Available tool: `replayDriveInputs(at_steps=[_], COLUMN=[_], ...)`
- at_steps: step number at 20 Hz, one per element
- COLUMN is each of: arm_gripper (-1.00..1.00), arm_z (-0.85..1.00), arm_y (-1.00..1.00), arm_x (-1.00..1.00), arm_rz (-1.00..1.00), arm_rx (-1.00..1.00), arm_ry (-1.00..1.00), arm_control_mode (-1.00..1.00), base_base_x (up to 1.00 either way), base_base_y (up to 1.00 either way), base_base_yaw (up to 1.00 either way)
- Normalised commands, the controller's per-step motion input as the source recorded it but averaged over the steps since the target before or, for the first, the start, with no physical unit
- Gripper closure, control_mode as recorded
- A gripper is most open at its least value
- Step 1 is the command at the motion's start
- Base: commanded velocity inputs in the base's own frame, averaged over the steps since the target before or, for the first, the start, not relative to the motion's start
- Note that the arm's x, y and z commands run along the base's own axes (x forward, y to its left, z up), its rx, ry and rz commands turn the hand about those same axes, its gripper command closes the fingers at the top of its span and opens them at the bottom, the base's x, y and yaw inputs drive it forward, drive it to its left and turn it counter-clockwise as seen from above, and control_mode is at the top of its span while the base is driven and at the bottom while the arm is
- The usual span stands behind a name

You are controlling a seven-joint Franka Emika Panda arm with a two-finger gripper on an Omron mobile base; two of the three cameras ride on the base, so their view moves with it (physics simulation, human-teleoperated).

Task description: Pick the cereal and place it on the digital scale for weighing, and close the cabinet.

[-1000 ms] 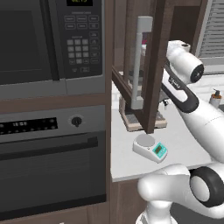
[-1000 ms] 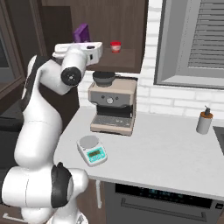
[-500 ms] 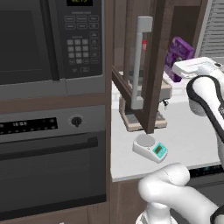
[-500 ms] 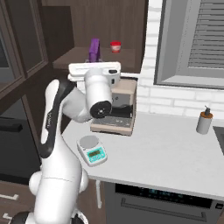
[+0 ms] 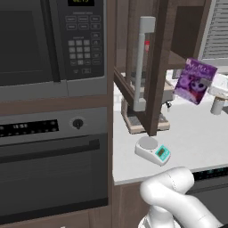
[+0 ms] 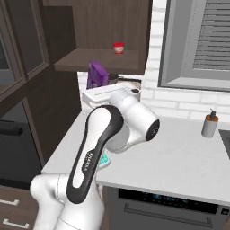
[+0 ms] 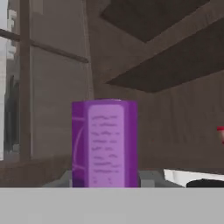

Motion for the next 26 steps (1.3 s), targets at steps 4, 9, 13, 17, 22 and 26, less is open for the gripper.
replayDriveInputs(at_steps=[4,9,13,17,22,26], arm_gripper=[1.0,1.0,1.0,1.0,1.0,1.0], arm_z=[-0.61,-0.6,-0.63,-0.68,-0.6,-0.41], arm_y=[-0.09,0.0,0.03,0.24,0.5,0.5], arm_x=[-0.01,0.16,0.23,0.27,0.42,0.34], arm_rz=[0.59,0.43,0.23,0.11,0.02,0.0], arm_rx=[0.0,-0.01,0.0,0.0,0.0,0.0], arm_ry=[0.0,0.0,0.0,0.0,0.0,0.0], arm_control_mode=[-1.0,-1.0,-1.0,-1.0,-1.0,-1.0], base_base_x=[0.0,0.0,0.0,0.0,0.0,0.0], base_base_y=[0.0,0.0,0.0,0.0,0.0,0.0], base_base_yaw=[0.0,0.0,0.0,0.0,0.0,0.0])
